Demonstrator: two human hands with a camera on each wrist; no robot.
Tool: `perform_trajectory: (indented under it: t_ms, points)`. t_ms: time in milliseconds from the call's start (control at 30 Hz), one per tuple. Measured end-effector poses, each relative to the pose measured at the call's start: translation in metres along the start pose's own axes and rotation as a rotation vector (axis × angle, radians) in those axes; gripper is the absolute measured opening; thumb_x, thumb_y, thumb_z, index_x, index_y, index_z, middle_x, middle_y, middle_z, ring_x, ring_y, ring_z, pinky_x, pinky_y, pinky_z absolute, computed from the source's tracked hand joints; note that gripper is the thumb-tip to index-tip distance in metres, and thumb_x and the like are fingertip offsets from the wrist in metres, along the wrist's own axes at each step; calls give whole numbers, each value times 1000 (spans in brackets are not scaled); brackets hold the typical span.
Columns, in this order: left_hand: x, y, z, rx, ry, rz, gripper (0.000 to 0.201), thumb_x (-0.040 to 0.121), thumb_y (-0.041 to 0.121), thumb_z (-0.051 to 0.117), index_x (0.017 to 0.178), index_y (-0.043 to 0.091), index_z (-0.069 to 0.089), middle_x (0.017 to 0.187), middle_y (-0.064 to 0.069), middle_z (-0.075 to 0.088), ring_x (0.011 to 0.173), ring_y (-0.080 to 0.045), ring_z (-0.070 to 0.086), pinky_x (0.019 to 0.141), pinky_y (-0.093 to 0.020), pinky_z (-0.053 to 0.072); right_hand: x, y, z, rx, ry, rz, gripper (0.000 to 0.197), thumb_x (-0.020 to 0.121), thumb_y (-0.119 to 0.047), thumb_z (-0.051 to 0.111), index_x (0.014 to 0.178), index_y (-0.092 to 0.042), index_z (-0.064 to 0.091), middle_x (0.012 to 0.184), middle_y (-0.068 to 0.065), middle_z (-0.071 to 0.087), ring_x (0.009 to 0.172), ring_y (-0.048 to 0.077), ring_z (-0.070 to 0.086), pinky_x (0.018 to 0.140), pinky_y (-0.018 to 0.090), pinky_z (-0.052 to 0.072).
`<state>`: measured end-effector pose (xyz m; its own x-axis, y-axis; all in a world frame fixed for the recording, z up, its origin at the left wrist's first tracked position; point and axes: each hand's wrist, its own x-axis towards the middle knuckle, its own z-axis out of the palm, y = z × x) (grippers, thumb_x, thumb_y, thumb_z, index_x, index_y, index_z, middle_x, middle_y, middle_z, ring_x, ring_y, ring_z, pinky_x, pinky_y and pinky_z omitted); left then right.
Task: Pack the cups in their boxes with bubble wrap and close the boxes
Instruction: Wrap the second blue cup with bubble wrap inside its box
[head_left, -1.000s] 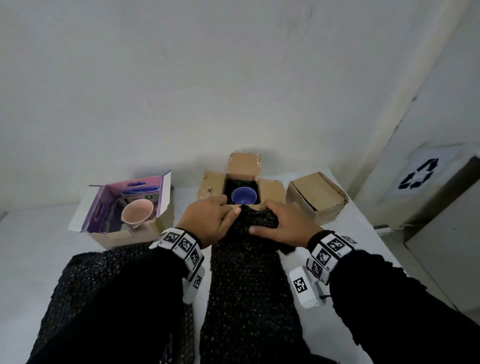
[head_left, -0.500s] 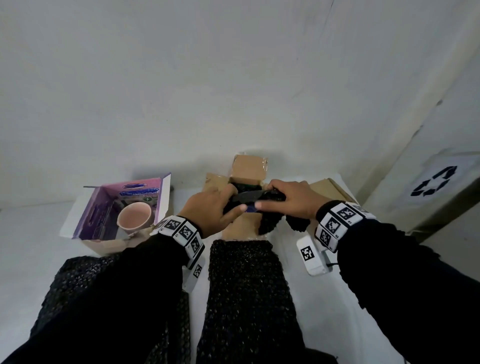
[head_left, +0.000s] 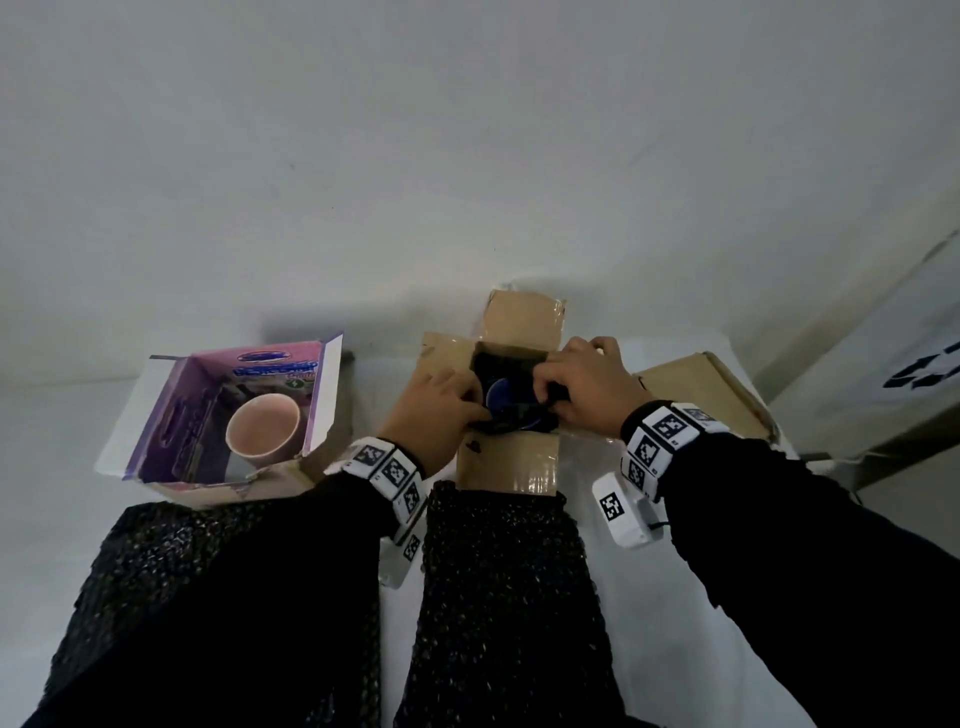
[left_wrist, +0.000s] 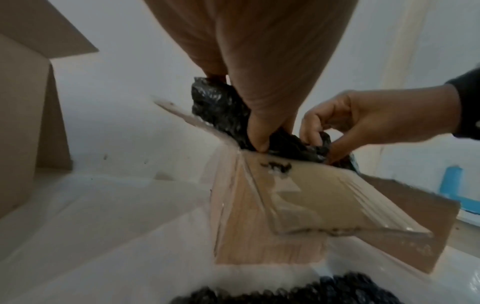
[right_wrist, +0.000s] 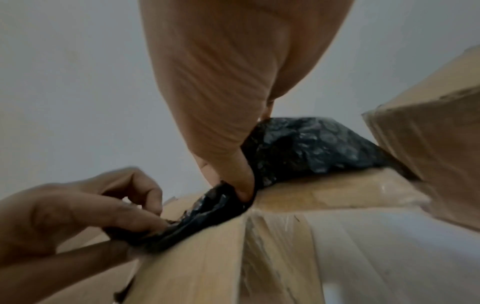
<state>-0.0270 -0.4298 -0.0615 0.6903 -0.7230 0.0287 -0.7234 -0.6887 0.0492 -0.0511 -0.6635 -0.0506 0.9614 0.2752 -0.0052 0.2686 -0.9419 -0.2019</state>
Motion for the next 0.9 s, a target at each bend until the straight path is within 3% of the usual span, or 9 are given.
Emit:
perform_trajectory:
  t_ms: [167, 333, 400, 467, 533, 633, 767, 833, 900]
  points:
    - [5, 11, 12, 142, -96, 55, 34, 78, 31, 67, 112, 36, 67, 111, -4, 47, 104, -28, 44, 90, -42, 41, 5, -5, 11, -134, -121, -157, 16, 81, -24, 56, 81, -34, 68, 88, -17, 62, 98, 10, 44, 93, 36, 20]
    - [13, 9, 11, 49, -185, 84, 52, 87, 28, 59, 137, 26, 44, 124, -2, 49, 113, -23, 47, 96, -35, 38, 6, -2, 15, -239, -171, -250, 57, 78, -55, 18, 78, -32, 70, 74, -13, 64, 90, 8, 41, 99, 39, 17]
    - [11, 11, 13, -28, -154, 85, 39, 92, 37, 48, 127, 19, 51, 120, -3, 54, 109, -23, 51, 92, -36, 42, 6, -2, 16, -274, -179, -263, 66, 81, -63, 14, 79, -32, 72, 71, -11, 62, 88, 10, 42, 98, 40, 17]
    - [7, 12, 19, -5, -123, 90, 51, 92, 56, 32, 111, 20, 62, 114, -3, 56, 105, -24, 51, 90, -39, 43, 7, -5, 19, -306, -170, -269, 71, 86, -67, 12, 79, -30, 72, 67, -8, 58, 83, 10, 43, 96, 39, 18]
    - [3, 13, 25, 105, -62, 74, 55, 90, 62, 29, 97, 26, 69, 108, -2, 53, 103, -25, 48, 87, -42, 39, 6, -7, 24, -329, -168, -270, 75, 88, -66, 8, 77, -28, 72, 64, -9, 57, 76, 10, 49, 99, 39, 20]
    - [3, 14, 29, 190, -45, 67, 55, 91, 57, 23, 96, 30, 71, 102, 0, 56, 98, -25, 48, 83, -40, 33, 8, -9, 29, -344, -199, -250, 64, 97, -55, 18, 81, -25, 72, 72, -8, 67, 78, 12, 59, 108, 38, 22]
    - [7, 16, 26, 219, -90, 98, 46, 96, 49, 27, 109, 21, 60, 107, -1, 62, 103, -24, 52, 90, -37, 33, 7, -6, 24, -254, -68, -175, 28, 88, -46, 53, 97, -22, 62, 98, 0, 64, 95, 22, 56, 90, 40, 42]
    - [7, 17, 27, 220, -107, 85, 42, 98, 48, 31, 112, 20, 58, 110, 0, 62, 106, -24, 51, 93, -36, 32, 5, 0, 23, -291, 25, -42, 44, 78, -52, 58, 113, -25, 55, 119, 2, 54, 109, 27, 47, 91, 44, 39]
    - [7, 18, 27, 236, -125, 73, 45, 98, 50, 30, 114, 21, 61, 112, 0, 61, 107, -23, 50, 94, -37, 32, 4, 4, 20, -278, 4, 58, 45, 79, -54, 56, 117, -28, 54, 124, 2, 49, 112, 28, 43, 92, 44, 36]
